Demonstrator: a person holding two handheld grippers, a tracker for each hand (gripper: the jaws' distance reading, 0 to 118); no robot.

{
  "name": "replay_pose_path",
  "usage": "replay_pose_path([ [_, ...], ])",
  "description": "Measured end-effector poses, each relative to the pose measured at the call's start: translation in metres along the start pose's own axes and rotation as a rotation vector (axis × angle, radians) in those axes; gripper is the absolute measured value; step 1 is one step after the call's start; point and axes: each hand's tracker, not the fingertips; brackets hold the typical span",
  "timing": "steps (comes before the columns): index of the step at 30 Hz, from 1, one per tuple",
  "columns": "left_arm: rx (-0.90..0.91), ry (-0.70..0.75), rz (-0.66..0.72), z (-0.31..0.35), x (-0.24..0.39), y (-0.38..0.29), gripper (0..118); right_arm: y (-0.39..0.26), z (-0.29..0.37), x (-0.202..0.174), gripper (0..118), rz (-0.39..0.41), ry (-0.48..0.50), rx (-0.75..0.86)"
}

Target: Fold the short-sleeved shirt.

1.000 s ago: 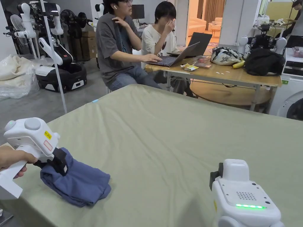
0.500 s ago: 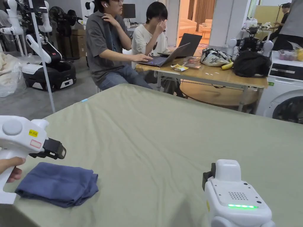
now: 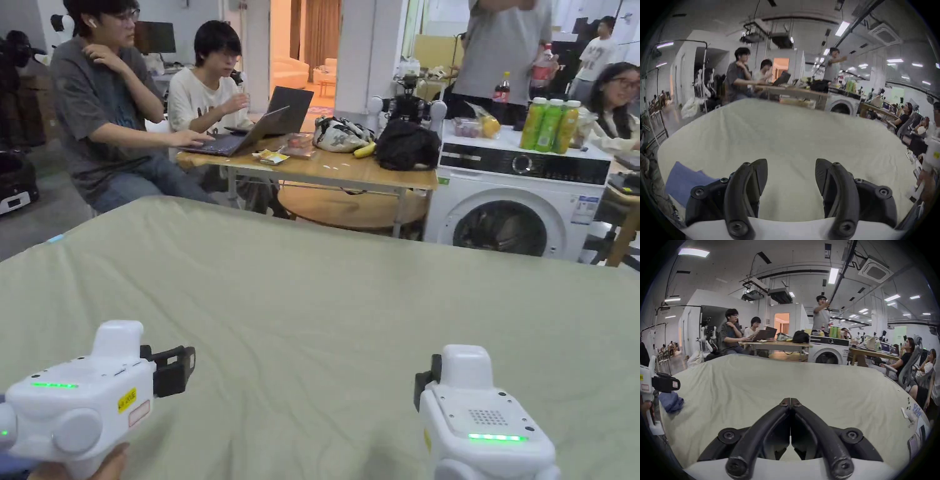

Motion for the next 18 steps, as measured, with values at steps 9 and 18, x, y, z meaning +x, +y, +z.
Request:
replay_pose_path([
  [9,0.172,0.048,-0.168,-0.01,0.122,0.001,19,-0.001,0.018,0.068,0,-0.079,-0.118,0.016],
  [18,0.242,0.008,-0.192,-0.003,0.155,0.001,0,-0.006,0.024,0.09,0,-0.13,-0.166,0.04],
])
